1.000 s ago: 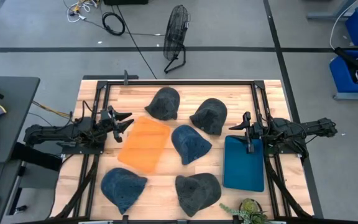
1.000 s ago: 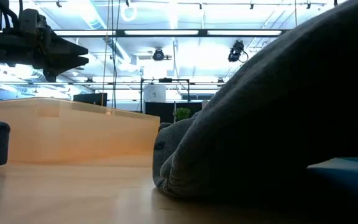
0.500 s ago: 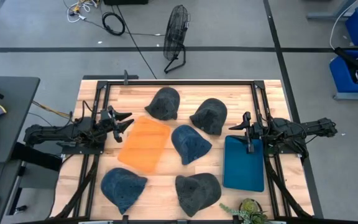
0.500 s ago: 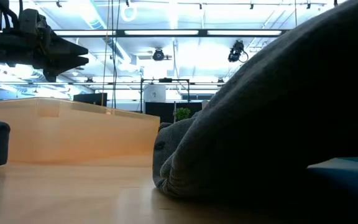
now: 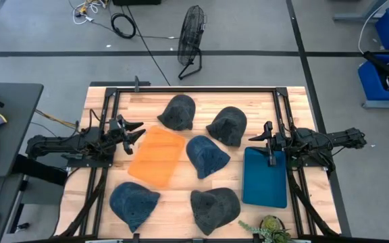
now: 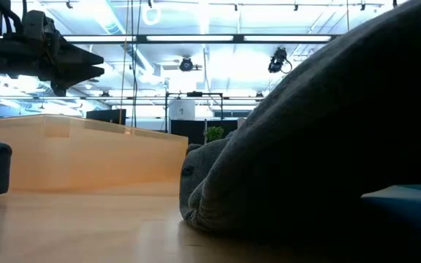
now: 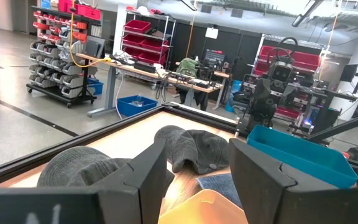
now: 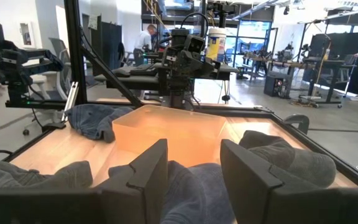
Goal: Pick & Place hat
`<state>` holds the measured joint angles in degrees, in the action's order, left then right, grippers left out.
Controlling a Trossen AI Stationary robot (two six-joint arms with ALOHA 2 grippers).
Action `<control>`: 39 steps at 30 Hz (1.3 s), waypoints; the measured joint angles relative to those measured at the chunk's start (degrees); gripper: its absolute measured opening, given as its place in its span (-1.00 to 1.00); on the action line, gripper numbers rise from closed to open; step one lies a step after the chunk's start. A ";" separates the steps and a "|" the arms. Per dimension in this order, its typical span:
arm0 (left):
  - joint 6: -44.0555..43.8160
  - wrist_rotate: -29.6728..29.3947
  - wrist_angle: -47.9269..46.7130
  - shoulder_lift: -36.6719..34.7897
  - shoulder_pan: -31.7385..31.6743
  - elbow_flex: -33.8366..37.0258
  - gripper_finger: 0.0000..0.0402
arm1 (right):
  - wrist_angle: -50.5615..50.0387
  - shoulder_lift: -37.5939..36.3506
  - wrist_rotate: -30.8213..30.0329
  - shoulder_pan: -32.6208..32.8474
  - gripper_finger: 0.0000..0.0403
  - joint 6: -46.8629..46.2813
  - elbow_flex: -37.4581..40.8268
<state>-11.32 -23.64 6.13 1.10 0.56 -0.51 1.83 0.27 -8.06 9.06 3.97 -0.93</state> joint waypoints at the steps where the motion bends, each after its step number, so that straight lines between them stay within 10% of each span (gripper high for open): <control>1: 0.01 0.00 0.00 0.02 -0.02 0.00 -0.12 | 0.01 0.00 -0.01 -0.02 -0.24 0.24 -0.01; 29: 2.99 -0.13 9.01 0.02 0.00 -0.02 -0.12 | 0.59 0.02 -4.09 0.03 -0.24 -14.04 0.00; 39: 2.97 0.88 8.61 0.02 -0.03 -0.01 -0.12 | 2.21 1.39 -24.43 -4.71 -0.24 -11.17 0.00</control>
<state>-8.35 -22.77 14.74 1.13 0.53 -0.53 4.04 1.66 -32.49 4.34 -7.20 -0.93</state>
